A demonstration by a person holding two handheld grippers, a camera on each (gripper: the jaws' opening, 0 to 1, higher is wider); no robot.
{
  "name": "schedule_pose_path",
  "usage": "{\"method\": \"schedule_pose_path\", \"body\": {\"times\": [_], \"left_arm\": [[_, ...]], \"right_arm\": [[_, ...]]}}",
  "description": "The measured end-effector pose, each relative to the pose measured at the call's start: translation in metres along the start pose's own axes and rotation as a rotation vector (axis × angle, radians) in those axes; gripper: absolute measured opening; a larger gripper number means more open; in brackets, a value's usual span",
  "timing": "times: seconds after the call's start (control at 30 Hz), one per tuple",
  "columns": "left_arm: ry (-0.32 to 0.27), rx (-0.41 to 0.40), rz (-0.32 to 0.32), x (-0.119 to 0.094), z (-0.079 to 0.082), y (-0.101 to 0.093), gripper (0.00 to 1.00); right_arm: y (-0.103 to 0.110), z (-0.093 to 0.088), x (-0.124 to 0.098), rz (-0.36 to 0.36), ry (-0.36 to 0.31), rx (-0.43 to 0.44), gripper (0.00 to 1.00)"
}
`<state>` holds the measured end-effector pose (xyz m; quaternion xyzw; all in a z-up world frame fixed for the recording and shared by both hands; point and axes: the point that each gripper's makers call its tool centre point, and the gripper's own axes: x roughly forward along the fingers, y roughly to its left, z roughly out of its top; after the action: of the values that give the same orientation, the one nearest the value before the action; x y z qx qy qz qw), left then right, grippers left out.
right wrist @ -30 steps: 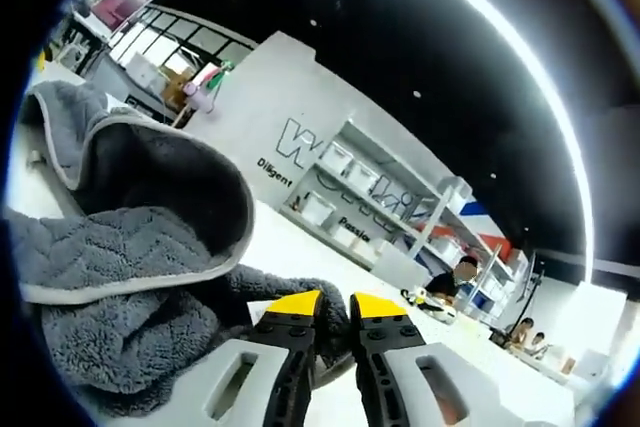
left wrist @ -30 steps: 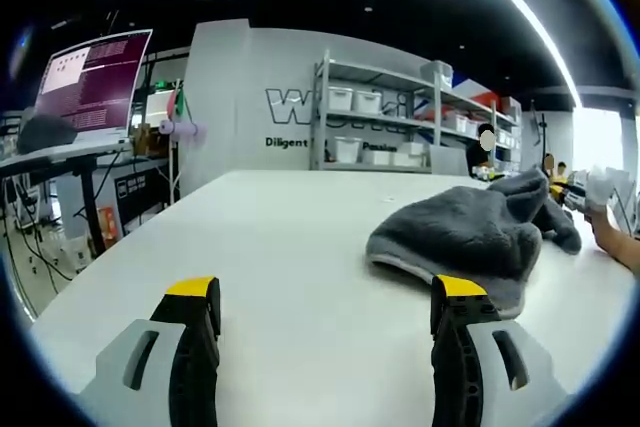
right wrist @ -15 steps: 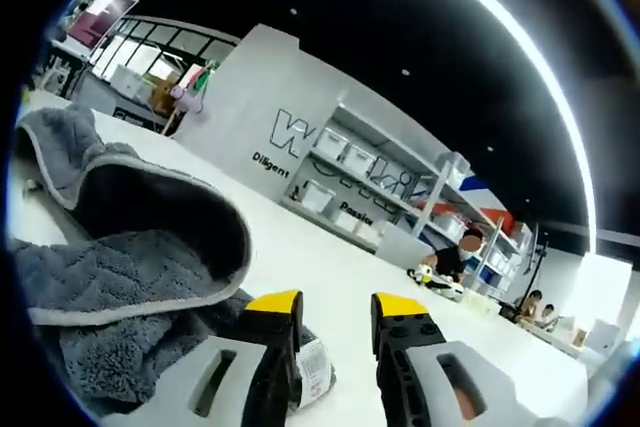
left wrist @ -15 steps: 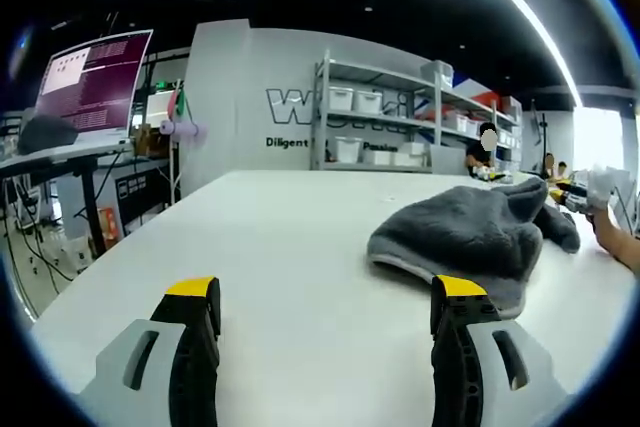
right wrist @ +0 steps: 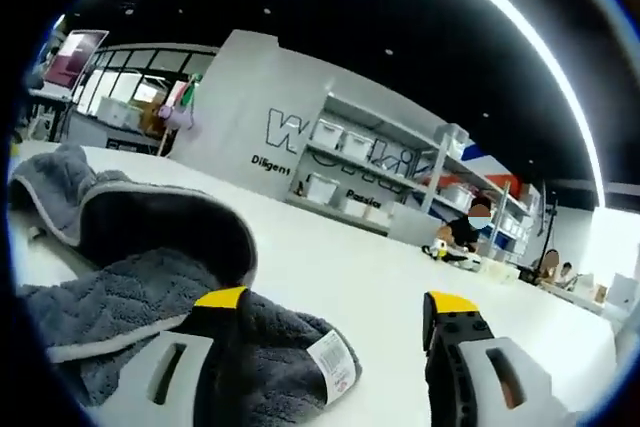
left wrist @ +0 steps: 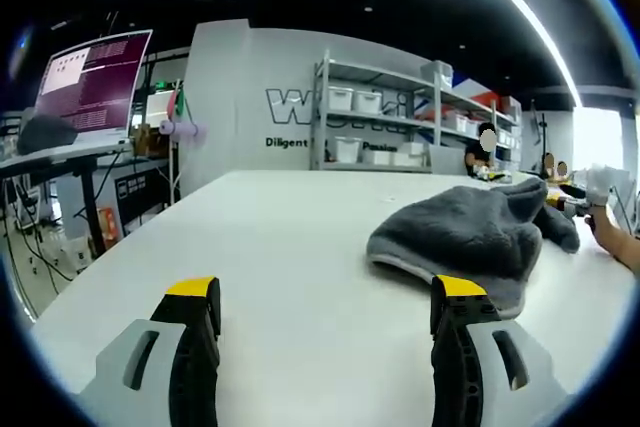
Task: Fold the towel on the table until its edges align and the towel forms a compact rectangular stack.
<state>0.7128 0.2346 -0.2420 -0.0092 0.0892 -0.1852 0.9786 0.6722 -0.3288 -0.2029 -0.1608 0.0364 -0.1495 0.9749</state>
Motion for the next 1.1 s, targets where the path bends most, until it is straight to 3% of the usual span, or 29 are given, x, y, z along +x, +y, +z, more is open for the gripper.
{"method": "schedule_pose_path", "body": {"times": [0.43, 0.77, 0.93, 1.1], "left_arm": [[-0.002, 0.002, -0.003, -0.003, -0.001, -0.004, 0.85], [-0.012, 0.005, -0.014, -0.006, -0.001, -0.011, 0.85], [-0.063, 0.018, -0.069, -0.01, 0.009, -0.024, 0.85], [-0.125, 0.001, -0.172, -0.014, 0.019, -0.045, 0.86]], "right_arm": [[0.003, -0.002, 0.001, 0.029, 0.007, 0.121, 0.98], [-0.002, -0.003, -0.002, 0.049, 0.012, 0.244, 0.99], [0.005, -0.001, -0.003, 0.07, 0.013, 0.232, 0.99], [0.007, -0.003, -0.005, 0.077, 0.02, 0.224, 0.99]]}}
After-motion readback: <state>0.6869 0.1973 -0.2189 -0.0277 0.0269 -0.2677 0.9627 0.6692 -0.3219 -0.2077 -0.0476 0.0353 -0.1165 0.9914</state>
